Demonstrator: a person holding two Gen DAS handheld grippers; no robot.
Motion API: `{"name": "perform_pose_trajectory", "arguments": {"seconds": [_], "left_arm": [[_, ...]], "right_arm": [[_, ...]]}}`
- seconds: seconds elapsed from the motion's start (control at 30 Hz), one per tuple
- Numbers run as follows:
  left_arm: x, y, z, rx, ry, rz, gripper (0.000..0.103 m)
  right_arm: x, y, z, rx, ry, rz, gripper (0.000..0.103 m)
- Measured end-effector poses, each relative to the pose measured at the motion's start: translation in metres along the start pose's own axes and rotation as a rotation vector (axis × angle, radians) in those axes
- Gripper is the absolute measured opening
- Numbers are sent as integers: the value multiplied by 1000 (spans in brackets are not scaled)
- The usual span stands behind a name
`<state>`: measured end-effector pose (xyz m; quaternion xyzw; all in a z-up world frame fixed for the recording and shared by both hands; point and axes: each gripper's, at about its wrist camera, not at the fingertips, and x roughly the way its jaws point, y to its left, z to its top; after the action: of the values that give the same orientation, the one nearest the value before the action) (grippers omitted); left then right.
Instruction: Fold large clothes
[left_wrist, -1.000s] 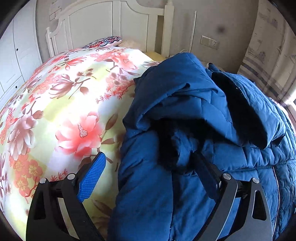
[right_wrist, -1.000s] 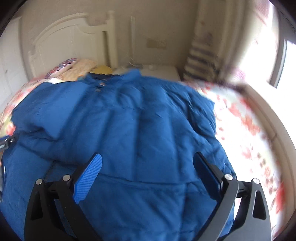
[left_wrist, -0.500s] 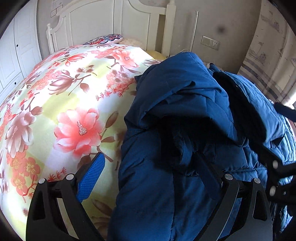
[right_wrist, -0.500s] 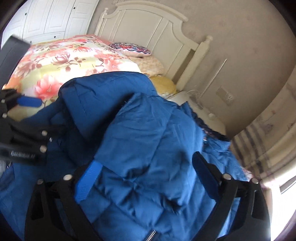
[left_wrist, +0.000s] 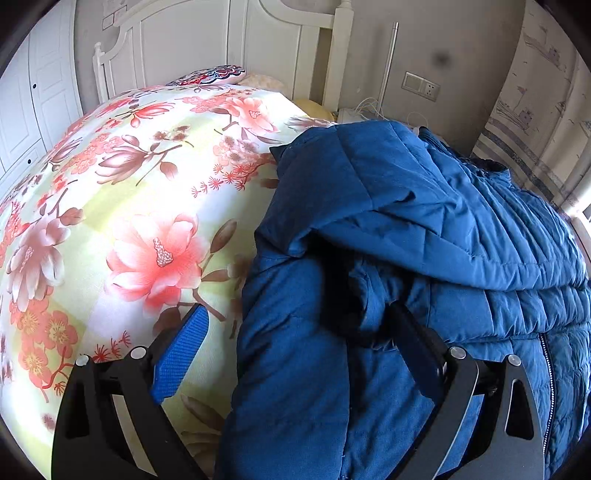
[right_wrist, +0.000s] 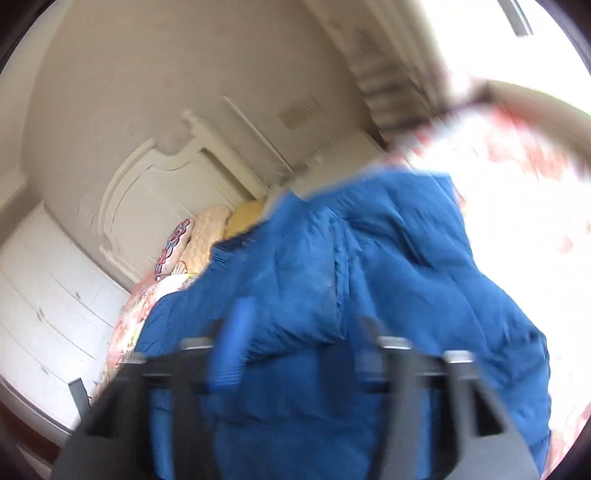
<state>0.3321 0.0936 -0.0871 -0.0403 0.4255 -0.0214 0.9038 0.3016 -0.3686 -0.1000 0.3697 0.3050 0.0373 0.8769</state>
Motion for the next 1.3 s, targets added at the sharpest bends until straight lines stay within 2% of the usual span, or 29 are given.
{"name": "perform_pose_trajectory", "arguments": {"seconds": [0.17,0.27,0.43,0.5,0.53,0.6,0.7,0.77,0.87,0.93,1.0,1.1,1.13,1.23,1.3], "left_arm": [[-1,0,0,2,1,7,96],[-1,0,0,3,2,8,96],[0,0,0,2,3,6,96],[0,1,-1,0,4,5,96],[0,1,-1,-2,4,3,96],[0,2,-1,-5,4,1,96],[0,2,-1,-6,4,0,96],[0,2,-1,-7,4,-1,96],[0,3,-1,-10,7,-6,96],[0,3,-1,-11,6,-6,96],[-1,3,-1,-12,4,-5,96],[-1,4,-1,-14,5,-6,96],[-1,3,-1,-14,6,-6,97],[-2,3,-1,-14,6,-6,97],[-2,4,-1,-15,8,-7,97]], "right_arm": [[5,10,1,-14,46,44,73],[21,13,6,-12,92,-19,73],[44,6,10,40,106,-76,71],[45,17,8,-39,112,-90,41],[38,22,7,-72,81,-70,27],[14,34,7,-133,6,-45,22],[-23,43,10,-176,-85,-31,21],[-45,40,9,-185,-114,-36,21],[-38,33,2,-219,-51,-115,22],[-15,14,-4,-194,29,-191,23],[-10,-2,-13,-153,43,-179,24],[-19,0,-13,-158,45,-179,30],[-26,1,-11,-152,21,-202,37],[-55,10,-9,-143,-100,-301,44],[-62,35,-8,-237,-144,-291,49]]}}
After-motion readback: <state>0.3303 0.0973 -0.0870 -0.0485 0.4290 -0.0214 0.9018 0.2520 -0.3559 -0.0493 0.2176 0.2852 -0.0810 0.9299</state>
